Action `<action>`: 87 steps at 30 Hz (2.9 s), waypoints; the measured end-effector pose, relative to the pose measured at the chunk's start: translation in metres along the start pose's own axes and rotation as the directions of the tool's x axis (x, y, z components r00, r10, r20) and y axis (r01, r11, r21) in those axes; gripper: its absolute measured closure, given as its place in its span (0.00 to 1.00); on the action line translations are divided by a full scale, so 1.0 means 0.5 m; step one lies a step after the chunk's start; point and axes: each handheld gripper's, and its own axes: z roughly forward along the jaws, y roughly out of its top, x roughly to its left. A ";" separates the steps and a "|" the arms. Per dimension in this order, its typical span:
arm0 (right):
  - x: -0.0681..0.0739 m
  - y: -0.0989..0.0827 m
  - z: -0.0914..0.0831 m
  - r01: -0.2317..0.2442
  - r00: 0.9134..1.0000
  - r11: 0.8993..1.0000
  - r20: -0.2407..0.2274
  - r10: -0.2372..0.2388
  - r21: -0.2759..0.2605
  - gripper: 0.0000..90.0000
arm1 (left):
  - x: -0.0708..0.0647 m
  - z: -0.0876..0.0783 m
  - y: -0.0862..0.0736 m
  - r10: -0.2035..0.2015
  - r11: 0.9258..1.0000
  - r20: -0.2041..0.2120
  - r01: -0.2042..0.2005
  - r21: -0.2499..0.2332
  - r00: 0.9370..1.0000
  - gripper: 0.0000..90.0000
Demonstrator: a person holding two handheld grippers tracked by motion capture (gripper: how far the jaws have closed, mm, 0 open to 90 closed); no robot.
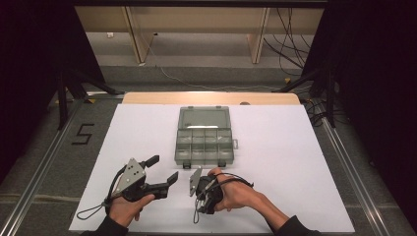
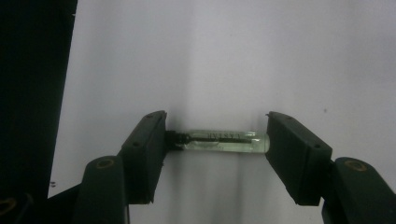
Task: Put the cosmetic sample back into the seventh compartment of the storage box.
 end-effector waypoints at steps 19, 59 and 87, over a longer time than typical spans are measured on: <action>-0.024 -0.011 -0.056 -0.037 0.994 0.994 0.099 0.048 -0.103 0.45 | -0.001 -0.002 0.001 -0.002 1.000 -0.004 0.002 0.005 1.000 0.18; -0.054 -0.026 -0.153 -0.107 0.959 0.957 0.227 0.171 -0.271 0.45 | -0.001 -0.001 0.001 0.000 1.000 -0.002 0.000 0.005 1.000 0.18; -0.091 -0.048 -0.185 -0.166 0.915 0.913 0.288 0.284 -0.374 0.45 | 0.000 0.000 0.000 0.004 1.000 -0.004 -0.004 0.009 1.000 0.18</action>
